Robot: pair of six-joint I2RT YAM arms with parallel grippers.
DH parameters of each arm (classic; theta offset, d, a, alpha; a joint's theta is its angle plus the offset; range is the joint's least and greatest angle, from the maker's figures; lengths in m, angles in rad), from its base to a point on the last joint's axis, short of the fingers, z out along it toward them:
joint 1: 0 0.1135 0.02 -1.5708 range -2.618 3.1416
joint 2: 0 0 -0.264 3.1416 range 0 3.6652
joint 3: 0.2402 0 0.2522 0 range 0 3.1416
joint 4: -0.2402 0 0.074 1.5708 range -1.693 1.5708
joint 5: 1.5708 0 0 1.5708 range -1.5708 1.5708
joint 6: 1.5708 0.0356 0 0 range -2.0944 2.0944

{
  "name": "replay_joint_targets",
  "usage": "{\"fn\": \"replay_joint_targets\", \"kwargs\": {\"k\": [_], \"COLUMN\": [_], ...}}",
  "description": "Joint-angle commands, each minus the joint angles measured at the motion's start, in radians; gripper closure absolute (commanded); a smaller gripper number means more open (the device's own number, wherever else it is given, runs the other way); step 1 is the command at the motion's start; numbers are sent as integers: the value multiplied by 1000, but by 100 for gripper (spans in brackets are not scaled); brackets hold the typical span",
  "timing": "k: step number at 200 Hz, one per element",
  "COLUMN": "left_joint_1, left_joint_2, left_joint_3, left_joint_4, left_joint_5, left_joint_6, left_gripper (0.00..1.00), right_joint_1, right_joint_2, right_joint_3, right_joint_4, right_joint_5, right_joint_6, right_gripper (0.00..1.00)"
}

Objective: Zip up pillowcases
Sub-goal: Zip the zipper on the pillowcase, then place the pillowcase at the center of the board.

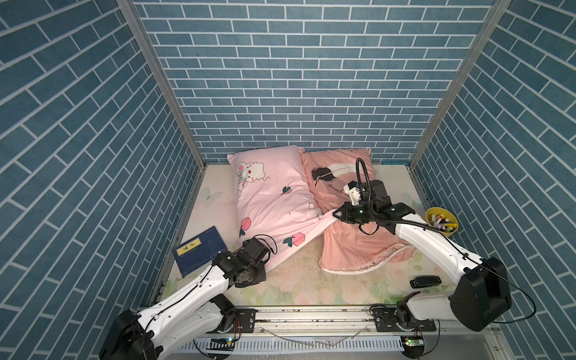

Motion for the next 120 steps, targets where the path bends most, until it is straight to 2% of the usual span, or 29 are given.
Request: {"fn": "replay_joint_targets", "kwargs": {"k": [1,16,20,25,32,41,46,60,74,81,90,105,120], "left_joint_1": [7,6,6,6,6,6,6,6,5,2,-8,-41,-86], "left_joint_2": [7,-2,-4,-7,-6,6,17,65,128,173,223,325,455], "left_joint_3": [24,79,101,132,170,255,295,401,503,546,588,644,722], "left_joint_4": [-81,-100,-109,-121,-141,-167,-179,-182,-139,-89,1,168,269], "left_joint_5": [-66,-117,-135,-157,-185,-220,-233,-246,-241,-228,-205,-148,-100], "left_joint_6": [26,53,65,81,108,144,165,241,314,338,362,379,396], "left_gripper": [100,100,92,76,53,30,21,6,1,1,2,9,14], "right_joint_1": [-36,-36,-36,-36,-37,-36,-36,-36,-37,-36,-38,-52,-84], "right_joint_2": [-13,-9,-10,-12,-21,-37,-45,-66,-84,-91,-99,-105,-98], "right_joint_3": [80,89,89,89,84,72,67,59,46,40,40,64,103], "right_joint_4": [89,67,58,44,25,0,-18,-95,-162,-194,-241,-343,-449], "right_joint_5": [46,6,-2,-9,-19,-26,-29,-15,11,34,81,191,317], "right_joint_6": [9,1,-4,-12,-28,-48,-61,-101,-132,-144,-158,-183,-205], "right_gripper": [100,100,100,100,87,67,56,28,8,2,1,1,2]}}
